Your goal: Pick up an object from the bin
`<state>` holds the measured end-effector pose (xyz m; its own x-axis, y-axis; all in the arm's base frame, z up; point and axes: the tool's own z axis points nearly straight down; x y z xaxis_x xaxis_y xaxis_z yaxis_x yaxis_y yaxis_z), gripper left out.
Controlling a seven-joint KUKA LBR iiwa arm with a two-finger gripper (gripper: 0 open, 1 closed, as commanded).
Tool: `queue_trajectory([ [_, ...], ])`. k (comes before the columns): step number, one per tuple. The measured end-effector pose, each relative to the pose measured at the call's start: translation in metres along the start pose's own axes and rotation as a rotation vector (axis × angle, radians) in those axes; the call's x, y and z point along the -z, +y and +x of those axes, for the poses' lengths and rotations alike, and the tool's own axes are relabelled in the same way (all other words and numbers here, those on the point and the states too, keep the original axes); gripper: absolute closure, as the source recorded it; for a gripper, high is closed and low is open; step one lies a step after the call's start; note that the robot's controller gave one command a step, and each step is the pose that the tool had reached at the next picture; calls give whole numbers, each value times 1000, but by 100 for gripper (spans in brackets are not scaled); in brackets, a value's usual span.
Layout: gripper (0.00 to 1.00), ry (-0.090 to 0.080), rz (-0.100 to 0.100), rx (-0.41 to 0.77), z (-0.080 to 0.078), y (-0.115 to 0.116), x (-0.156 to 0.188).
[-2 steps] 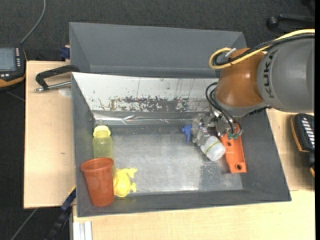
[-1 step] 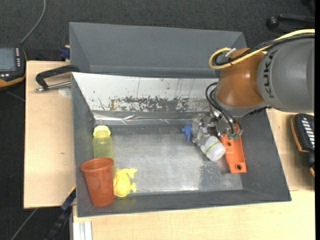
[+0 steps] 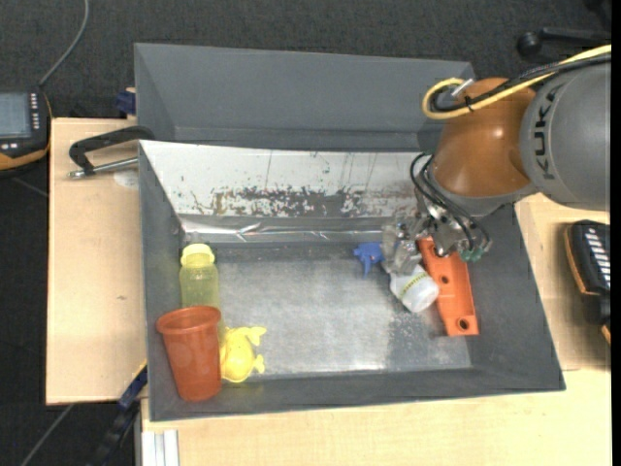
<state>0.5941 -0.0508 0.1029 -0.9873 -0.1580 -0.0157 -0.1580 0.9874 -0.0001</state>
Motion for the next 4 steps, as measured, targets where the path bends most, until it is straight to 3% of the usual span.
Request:
queue_trajectory([
  [1,0,-8,1,101,5,-9,-33],
  [2,100,-9,1,100,5,-9,-32],
  [3,100,-9,1,100,5,-9,-32],
  [4,100,-16,1,75,6,-10,75],
])
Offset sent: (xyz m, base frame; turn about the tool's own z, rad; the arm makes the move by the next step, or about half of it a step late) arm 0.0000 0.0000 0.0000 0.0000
